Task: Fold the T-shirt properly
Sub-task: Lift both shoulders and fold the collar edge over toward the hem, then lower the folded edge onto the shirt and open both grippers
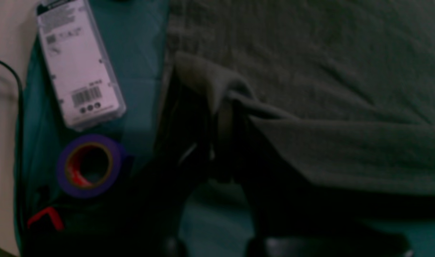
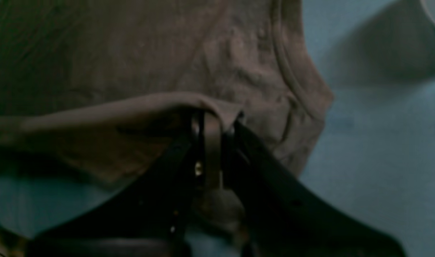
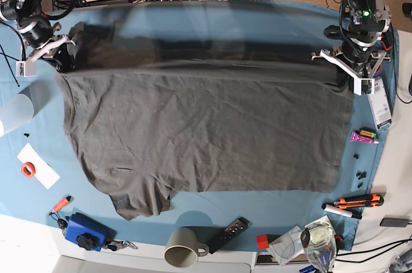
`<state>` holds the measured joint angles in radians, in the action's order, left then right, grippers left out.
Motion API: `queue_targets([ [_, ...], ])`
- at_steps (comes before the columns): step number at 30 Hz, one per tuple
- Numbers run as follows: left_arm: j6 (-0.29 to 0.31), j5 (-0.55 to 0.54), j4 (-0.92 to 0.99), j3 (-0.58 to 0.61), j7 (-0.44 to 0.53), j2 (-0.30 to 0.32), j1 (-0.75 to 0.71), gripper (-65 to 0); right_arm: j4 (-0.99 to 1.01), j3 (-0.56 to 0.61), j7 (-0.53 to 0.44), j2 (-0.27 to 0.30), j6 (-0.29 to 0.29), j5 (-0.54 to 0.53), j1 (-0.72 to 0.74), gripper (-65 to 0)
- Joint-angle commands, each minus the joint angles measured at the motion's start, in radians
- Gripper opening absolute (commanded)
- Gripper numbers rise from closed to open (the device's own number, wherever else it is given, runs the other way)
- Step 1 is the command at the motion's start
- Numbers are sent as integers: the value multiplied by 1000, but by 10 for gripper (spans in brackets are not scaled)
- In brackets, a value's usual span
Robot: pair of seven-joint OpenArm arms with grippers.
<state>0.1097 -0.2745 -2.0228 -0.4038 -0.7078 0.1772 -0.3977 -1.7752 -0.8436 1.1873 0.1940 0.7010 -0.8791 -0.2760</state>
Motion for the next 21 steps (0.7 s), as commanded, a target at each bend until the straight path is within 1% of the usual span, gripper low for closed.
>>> queue_targets([
  [1, -3, 4, -6, -4, 29, 10, 12, -650, 8, -6, -37, 20, -3, -13, 19, -650],
  [6, 0, 1, 63, -4, 29, 9, 55, -650, 85, -6, -37, 22, -3, -9, 93, -650],
  [9, -1, 2, 96, -4, 29, 9, 90, -650, 89, -5, -42, 23, -3, 25, 122, -650],
  [11, -1, 2, 101, -4, 29, 10, 115, -650, 89, 9, -63, 27, -3, 53, 127, -650],
  [14, -1, 2, 124, -4, 29, 10, 153, -650, 89, 76, -108, 42, -3, 137, 127, -650],
  [17, 0, 2, 181, -4, 29, 9, 195, -650, 89, 153, -177, 57, -3, 239, 130, -650],
  [19, -1, 2, 229, -4, 29, 11, 224, -650, 89, 181, -222, 52, -22, 307, 143, -650],
  [21, 3, 2, 268, -4, 29, 14, 252, -650, 89, 198, -230, 50, -37, 344, 166, -650],
])
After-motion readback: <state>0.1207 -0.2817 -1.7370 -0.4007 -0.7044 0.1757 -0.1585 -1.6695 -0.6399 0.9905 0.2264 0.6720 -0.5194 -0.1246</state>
